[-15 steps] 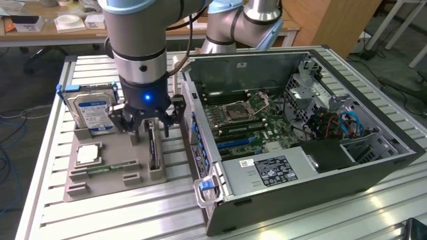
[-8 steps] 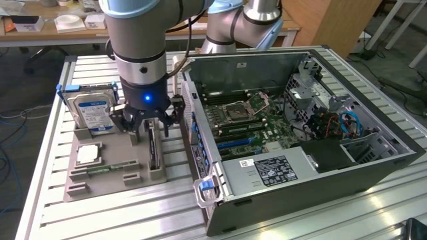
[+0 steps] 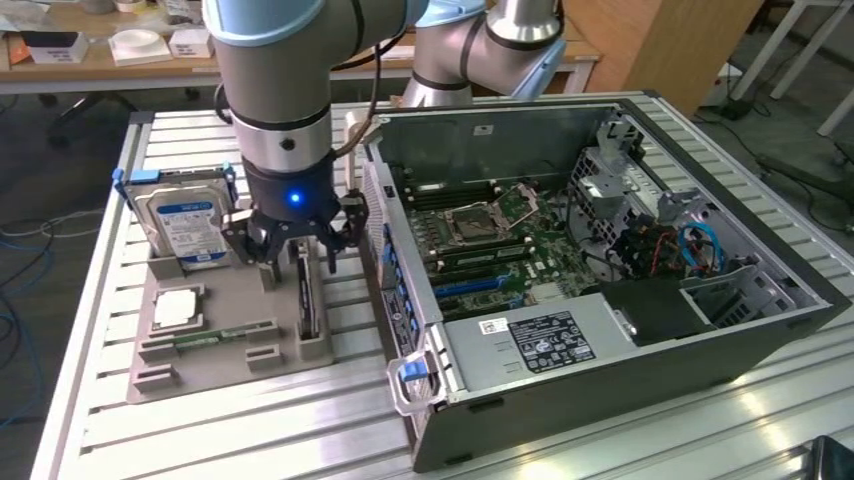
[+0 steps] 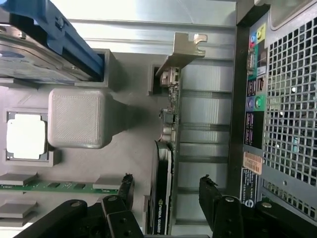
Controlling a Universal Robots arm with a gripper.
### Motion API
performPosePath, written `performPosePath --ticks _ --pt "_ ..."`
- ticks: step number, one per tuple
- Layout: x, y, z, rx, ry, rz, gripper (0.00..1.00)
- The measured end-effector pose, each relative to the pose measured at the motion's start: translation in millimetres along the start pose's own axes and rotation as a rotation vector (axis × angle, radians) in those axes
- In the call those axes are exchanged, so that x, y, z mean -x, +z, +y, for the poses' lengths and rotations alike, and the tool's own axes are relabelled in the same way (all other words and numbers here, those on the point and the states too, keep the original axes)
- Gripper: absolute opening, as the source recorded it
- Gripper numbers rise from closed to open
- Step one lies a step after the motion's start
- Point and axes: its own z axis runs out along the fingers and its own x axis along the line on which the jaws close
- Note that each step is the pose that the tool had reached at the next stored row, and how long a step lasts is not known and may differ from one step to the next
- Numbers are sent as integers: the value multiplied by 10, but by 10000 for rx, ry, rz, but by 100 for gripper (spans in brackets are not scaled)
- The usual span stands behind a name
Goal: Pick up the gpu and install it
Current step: 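Pick up the gpu and move the gpu toward the slot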
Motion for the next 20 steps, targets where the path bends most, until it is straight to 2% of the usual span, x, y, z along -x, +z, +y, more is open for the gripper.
performPosePath --ticks 5,15,20 --pt "-6 55 -1 -3 599 -26 65" --pt "-21 199 -7 -4 669 -29 65" --pt "-22 204 -7 -5 670 -29 65"
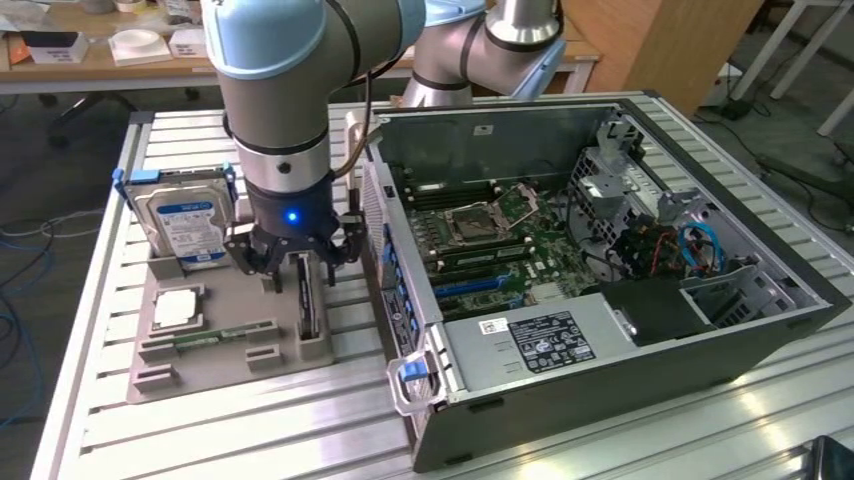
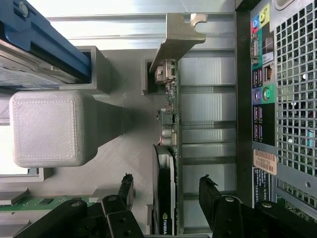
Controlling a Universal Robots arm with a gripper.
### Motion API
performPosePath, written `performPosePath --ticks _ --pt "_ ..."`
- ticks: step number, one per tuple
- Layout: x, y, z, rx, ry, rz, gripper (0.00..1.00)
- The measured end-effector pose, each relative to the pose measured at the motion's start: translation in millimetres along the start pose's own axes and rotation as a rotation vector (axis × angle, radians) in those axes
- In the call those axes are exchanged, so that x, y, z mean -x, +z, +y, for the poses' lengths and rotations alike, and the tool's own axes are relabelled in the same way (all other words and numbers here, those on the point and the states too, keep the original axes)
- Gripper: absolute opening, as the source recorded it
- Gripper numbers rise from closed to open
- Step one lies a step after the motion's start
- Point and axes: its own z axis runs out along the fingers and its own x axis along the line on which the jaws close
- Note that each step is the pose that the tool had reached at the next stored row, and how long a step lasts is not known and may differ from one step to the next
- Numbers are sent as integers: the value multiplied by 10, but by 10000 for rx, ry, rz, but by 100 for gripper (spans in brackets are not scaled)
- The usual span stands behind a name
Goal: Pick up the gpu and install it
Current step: 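Pick up the gpu and move the gpu toward the slot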
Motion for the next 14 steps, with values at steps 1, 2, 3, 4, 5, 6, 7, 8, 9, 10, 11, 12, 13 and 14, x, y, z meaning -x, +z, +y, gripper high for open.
performPosePath --ticks 1,2,3,4,5,6,7,8,9,10,11,12,13,14 --pt "0 0 0 1 0 0 65" --pt "0 1 0 1 0 -1 65" --pt "0 1 0 1 0 -1 65" --pt "0 0 0 1 0 0 65" --pt "0 0 0 0 0 -1 65" --pt "0 0 0 0 0 -1 63" --pt "0 0 0 0 0 -1 57" --pt "0 1 0 1 -1 -1 51" --pt "0 0 0 0 0 0 51" --pt "0 0 0 1 0 -1 45" --pt "0 0 0 0 0 -1 45" --pt "0 0 0 1 0 -1 39" --pt "0 0 0 0 0 1 33" --pt "0 0 0 0 0 0 33"
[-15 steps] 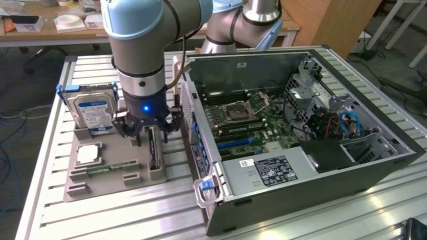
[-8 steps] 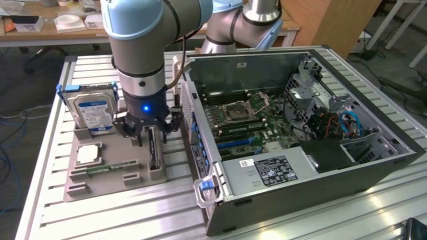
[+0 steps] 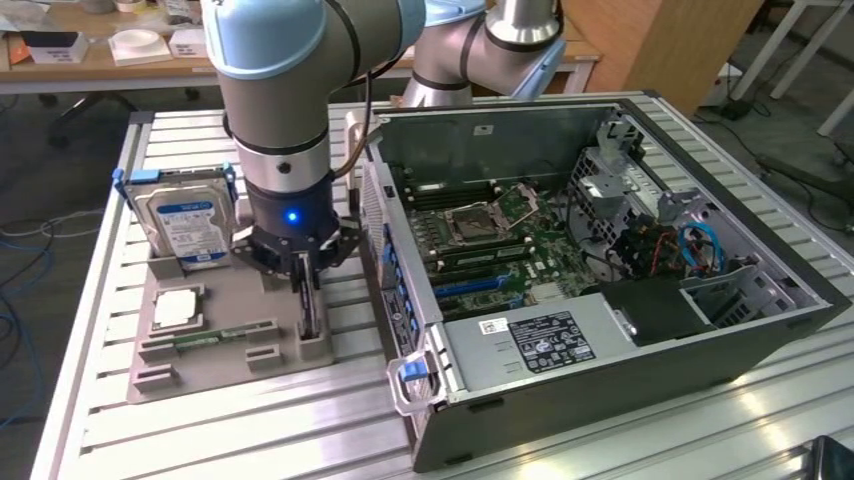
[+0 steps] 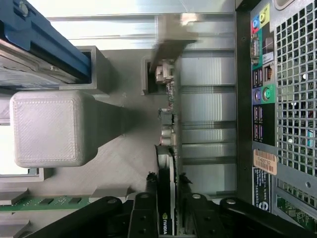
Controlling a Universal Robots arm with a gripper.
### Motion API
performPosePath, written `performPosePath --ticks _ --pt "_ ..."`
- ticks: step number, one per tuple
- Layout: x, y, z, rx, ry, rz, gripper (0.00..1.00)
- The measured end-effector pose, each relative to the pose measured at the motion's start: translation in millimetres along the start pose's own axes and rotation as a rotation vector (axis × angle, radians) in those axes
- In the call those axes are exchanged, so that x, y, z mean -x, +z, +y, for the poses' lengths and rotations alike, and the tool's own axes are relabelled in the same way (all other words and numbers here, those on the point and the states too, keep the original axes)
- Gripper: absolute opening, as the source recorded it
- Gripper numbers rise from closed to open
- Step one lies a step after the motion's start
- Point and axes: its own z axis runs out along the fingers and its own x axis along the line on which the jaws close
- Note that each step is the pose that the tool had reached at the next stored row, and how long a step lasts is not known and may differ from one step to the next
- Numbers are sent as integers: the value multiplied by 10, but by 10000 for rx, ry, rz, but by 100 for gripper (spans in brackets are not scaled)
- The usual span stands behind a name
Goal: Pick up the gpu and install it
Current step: 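Pick up the gpu and move the gpu toward the slot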
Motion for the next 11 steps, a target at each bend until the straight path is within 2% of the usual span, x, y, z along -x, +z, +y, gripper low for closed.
performPosePath --ticks 1,2,11 --pt "0 0 0 0 0 0 27" --pt "0 0 0 0 0 0 26" --pt "0 0 0 1 0 -1 26"
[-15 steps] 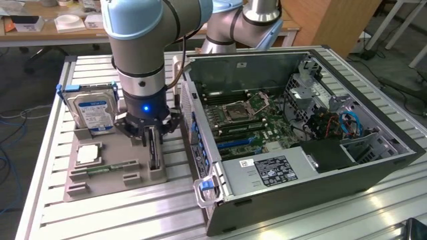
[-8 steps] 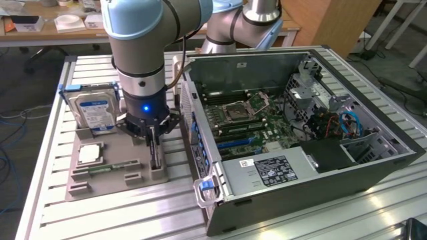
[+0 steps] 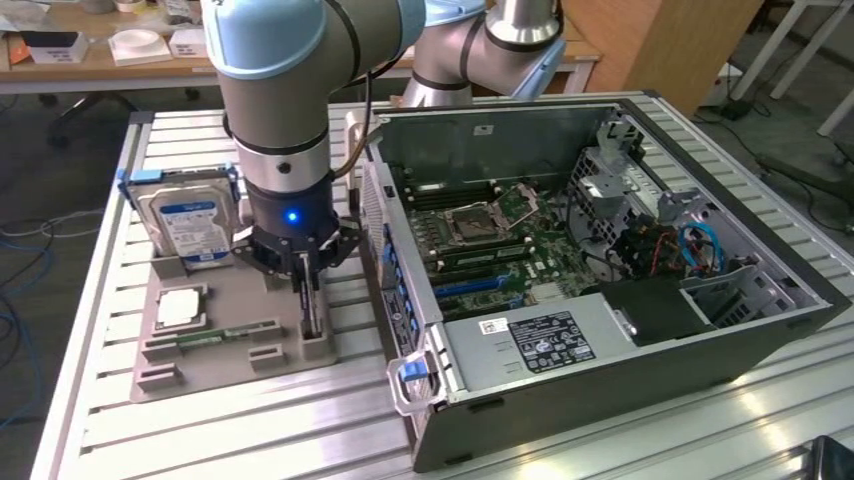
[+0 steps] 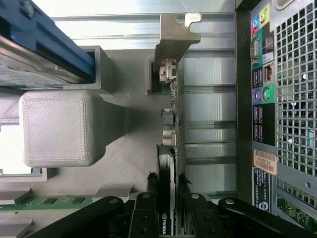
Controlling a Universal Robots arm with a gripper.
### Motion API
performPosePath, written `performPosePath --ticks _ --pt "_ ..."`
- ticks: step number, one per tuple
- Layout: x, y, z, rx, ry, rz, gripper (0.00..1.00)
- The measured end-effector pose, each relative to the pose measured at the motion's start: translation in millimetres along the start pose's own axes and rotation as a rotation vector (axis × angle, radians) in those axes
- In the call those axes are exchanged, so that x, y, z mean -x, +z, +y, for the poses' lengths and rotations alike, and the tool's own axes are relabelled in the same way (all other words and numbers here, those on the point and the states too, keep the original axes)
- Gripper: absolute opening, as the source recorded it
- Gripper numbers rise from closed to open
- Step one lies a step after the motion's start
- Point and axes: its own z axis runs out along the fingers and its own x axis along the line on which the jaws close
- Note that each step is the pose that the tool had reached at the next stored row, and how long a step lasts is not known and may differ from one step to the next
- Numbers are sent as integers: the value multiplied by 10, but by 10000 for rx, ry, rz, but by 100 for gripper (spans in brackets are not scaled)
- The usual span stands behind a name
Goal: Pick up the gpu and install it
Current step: 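Pick up the gpu and move the gpu toward the slot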
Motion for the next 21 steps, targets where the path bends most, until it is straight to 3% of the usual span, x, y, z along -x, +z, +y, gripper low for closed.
performPosePath --ticks 5,15,21 --pt "0 -22 1 2 0 -3 26" --pt "1 -472 21 4 3 -1 26" --pt "1 -688 30 35 8 1 26"
